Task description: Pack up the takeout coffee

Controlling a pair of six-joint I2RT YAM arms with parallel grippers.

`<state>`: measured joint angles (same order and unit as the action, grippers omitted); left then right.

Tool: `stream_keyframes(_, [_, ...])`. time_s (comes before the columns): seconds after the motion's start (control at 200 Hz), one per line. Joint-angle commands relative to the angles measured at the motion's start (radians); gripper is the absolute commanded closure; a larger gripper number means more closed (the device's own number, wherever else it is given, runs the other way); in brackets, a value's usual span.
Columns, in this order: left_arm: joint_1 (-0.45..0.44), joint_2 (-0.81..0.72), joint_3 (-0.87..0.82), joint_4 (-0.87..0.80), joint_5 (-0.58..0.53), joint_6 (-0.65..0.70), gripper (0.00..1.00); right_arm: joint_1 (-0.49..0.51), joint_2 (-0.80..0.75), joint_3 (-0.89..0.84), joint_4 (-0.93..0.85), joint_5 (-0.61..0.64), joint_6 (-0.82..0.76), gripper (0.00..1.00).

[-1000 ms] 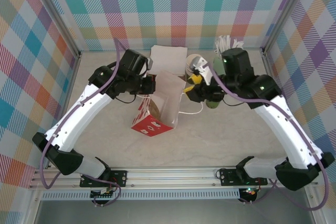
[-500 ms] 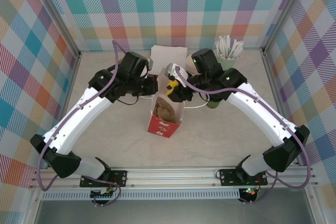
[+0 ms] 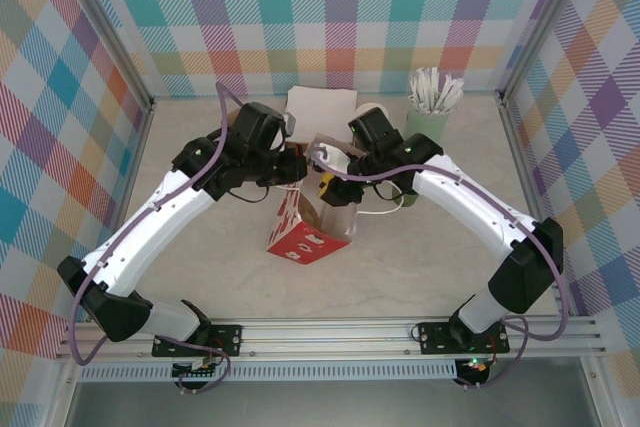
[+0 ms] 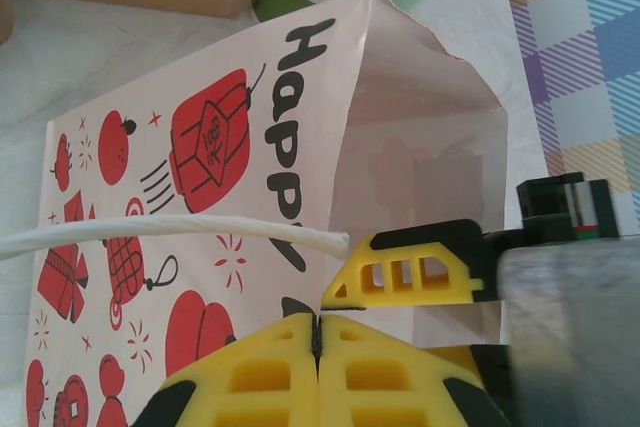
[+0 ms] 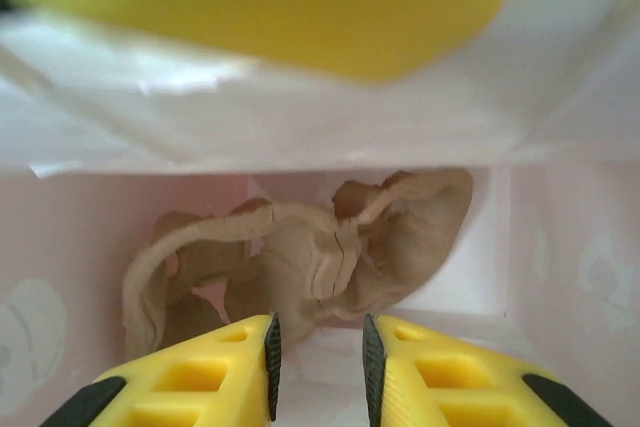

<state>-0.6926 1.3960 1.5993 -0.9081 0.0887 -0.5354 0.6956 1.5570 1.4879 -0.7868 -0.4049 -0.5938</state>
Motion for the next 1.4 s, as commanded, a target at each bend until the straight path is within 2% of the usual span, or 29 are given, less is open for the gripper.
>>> stream_keyframes(0.0, [-0.009, -0.041, -0.01, 0.028, 0.002, -0.019, 1.0, 0.007, -0.001, -0.026, -0.055, 0.059, -0.074, 0.71])
stream_keyframes(0.285, [-0.011, -0.041, -0.014, 0.042, 0.027, -0.029, 1.0, 0.008, -0.007, -0.066, -0.076, 0.122, -0.112, 0.69])
stream_keyframes(0.665, [-0.021, -0.044, -0.023, 0.079, 0.062, -0.053, 1.0, 0.008, 0.021, -0.072, -0.035, 0.128, -0.146, 0.66])
stream_keyframes(1.03, [-0.032, -0.031, -0.033, 0.121, 0.095, -0.079, 1.0, 0.008, 0.02, -0.07, 0.022, 0.048, -0.163, 0.62])
stream_keyframes(1.395, [-0.044, -0.021, -0.043, 0.157, 0.101, -0.102, 1.0, 0.008, 0.061, -0.07, 0.038, 0.046, -0.178, 0.58])
